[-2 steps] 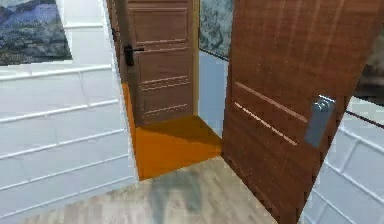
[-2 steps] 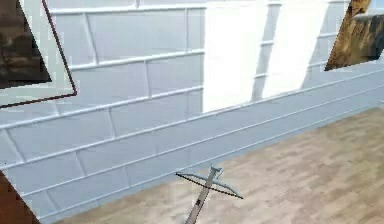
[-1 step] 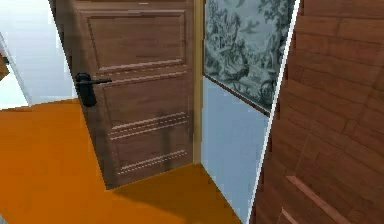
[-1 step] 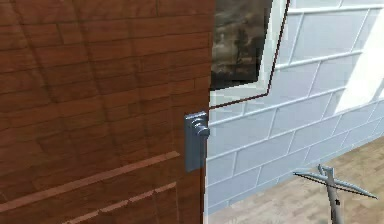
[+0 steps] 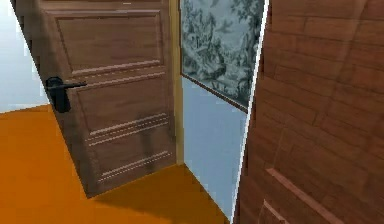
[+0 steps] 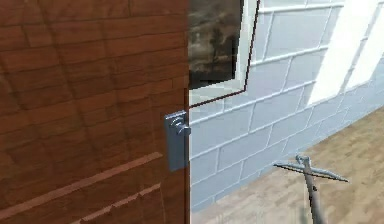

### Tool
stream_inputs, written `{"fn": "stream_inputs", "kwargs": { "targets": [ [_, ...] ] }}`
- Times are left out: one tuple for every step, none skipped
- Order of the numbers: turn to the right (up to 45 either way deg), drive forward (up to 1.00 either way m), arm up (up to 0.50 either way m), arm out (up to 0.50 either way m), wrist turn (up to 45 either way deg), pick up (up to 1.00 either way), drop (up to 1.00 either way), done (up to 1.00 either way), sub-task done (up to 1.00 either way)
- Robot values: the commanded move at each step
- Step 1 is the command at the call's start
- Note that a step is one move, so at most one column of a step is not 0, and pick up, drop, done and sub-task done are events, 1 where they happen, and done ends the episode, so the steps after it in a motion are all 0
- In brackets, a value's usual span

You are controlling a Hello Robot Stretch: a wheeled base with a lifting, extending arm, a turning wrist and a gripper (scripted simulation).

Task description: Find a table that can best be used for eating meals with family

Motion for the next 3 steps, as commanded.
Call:
{"fn": "stream_inputs", "kwargs": {
  "targets": [
    [0.0, 0.35, 0.0, 0.0, 0.0, 0.0, 0.0, 0.0, 0.0],
    [-27.0, 0.0, 0.0, 0.0, 0.0, 0.0, 0.0, 0.0, 0.0],
    [0.0, 0.45, 0.0, 0.0, 0.0, 0.0, 0.0, 0.0, 0.0]
  ]
}}
